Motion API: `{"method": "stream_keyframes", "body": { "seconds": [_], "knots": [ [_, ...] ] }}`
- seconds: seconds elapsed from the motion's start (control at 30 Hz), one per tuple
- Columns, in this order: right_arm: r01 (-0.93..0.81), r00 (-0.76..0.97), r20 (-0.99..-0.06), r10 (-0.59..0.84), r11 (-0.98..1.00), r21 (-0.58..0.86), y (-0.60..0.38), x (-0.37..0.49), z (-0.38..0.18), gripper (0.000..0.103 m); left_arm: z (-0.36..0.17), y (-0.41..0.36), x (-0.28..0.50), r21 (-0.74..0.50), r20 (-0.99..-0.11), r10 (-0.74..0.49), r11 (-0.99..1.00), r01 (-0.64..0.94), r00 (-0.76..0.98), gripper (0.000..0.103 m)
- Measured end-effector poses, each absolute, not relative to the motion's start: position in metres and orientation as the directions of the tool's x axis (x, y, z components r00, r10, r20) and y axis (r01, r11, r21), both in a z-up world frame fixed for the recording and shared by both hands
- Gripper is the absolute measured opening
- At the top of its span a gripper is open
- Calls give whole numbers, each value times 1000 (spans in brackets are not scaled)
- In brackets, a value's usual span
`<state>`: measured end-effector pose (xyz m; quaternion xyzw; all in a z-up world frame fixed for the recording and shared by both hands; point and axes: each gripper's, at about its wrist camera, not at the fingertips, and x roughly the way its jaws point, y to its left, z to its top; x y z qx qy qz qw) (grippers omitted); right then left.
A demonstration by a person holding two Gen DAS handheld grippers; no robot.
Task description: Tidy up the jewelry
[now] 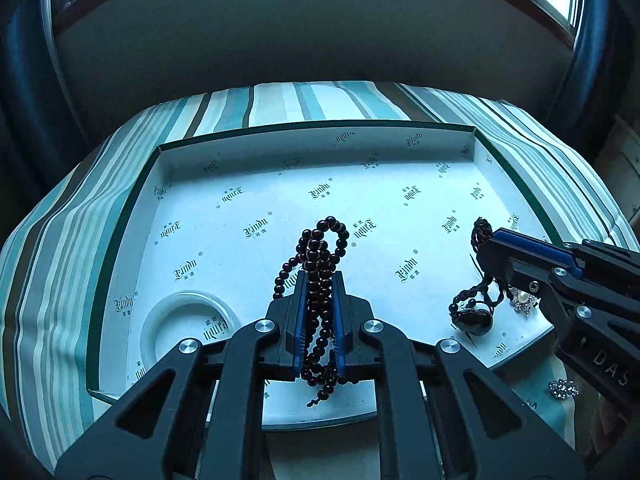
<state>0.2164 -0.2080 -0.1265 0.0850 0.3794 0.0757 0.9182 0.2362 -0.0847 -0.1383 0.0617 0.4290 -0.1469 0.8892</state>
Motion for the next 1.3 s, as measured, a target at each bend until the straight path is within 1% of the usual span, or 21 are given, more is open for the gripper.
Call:
{"method": "stream_keyframes", "body": {
  "seconds": [0.1,0.17,0.2,0.27,0.37,0.43,0.47,0.5,0.53,0.67,0.9,1.2,1.3],
  "knots": [
    [-66,691,-694,201,974,216,-208,221,-133,10,-143,-85,238,-18,-785,-207,950,313,584,12],
    [-54,691,-697,192,975,215,-210,223,-136,10,-146,-83,239,-17,-787,-201,952,305,584,15],
    [-48,692,-697,189,975,216,-211,223,-137,10,-147,-82,239,-20,-789,-201,953,304,581,20],
    [-41,687,-701,192,973,227,-213,225,-140,11,-150,-82,239,-14,-792,-192,954,298,580,26],
    [-37,679,-708,196,971,234,-214,227,-144,12,-152,-81,238,-15,-792,-192,955,296,580,34],
    [-34,672,-713,200,970,240,-214,228,-146,14,-153,-82,237,-17,-793,-192,955,295,578,44],
    [-32,670,-715,201,970,242,-214,228,-146,26,-153,-82,237,-19,-793,-194,955,295,577,45],
    [-29,671,-714,200,969,244,-215,228,-147,36,-153,-82,236,-19,-793,-194,955,296,577,46],
    [-26,676,-709,198,969,246,-215,227,-146,49,-153,-83,236,-18,-794,-194,955,297,576,47],
    [-24,687,-703,184,973,230,-215,225,-141,50,-153,-83,236,-25,-799,-197,955,295,568,50],
    [-10,727,-669,156,976,216,-220,216,-120,50,-139,-81,231,-50,-789,-220,954,297,574,67],
    [-6,754,-646,114,986,167,-220,188,-95,50,-109,-78,217,-40,-752,-226,953,300,619,76],
    [-6,759,-643,101,989,148,-218,177,-91,50,-102,-73,209,-32,-743,-218,956,292,633,77]
  ]
}}
